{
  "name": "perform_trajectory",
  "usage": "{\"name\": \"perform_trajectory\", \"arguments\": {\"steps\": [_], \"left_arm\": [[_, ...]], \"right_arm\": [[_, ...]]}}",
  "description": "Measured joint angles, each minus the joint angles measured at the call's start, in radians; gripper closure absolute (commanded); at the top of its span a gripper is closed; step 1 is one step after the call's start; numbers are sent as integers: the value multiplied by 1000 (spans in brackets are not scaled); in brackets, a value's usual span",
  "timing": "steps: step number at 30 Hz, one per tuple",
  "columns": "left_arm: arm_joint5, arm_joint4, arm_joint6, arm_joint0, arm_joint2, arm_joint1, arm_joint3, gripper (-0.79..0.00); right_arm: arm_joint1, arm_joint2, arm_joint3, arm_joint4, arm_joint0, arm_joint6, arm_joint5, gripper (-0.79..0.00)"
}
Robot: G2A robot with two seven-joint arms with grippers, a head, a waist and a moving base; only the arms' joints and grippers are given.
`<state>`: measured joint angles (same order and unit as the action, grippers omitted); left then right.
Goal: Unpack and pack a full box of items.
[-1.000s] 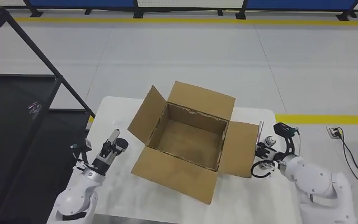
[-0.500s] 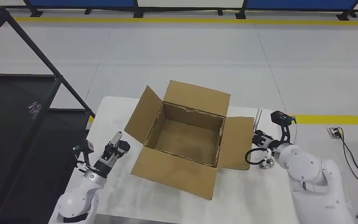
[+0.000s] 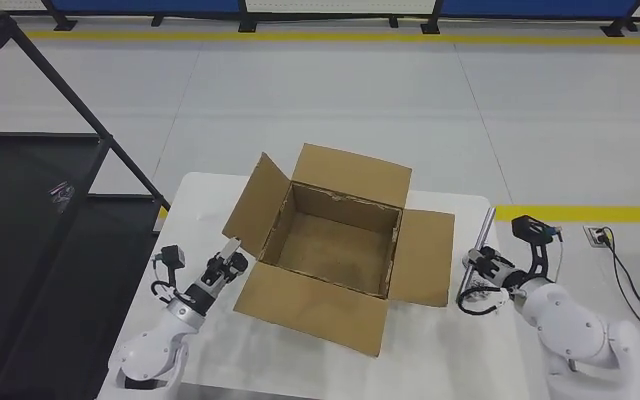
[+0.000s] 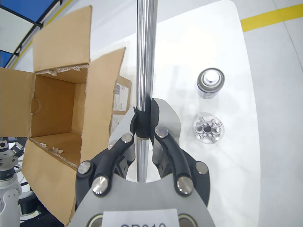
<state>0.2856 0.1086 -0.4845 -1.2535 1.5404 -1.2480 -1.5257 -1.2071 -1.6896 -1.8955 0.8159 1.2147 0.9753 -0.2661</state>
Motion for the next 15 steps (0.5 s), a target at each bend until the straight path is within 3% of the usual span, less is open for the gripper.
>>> {"name": "perform_trajectory", "arguments": {"steps": [7, 15], "left_arm": [[-1, -11, -5, 0, -7, 3, 1, -785], [0, -16, 4, 1, -4, 7, 1, -785]], "right_arm": [[17, 34, 65, 75, -42, 183, 26, 0], [26, 93, 192, 98, -90, 252, 107, 0]]}}
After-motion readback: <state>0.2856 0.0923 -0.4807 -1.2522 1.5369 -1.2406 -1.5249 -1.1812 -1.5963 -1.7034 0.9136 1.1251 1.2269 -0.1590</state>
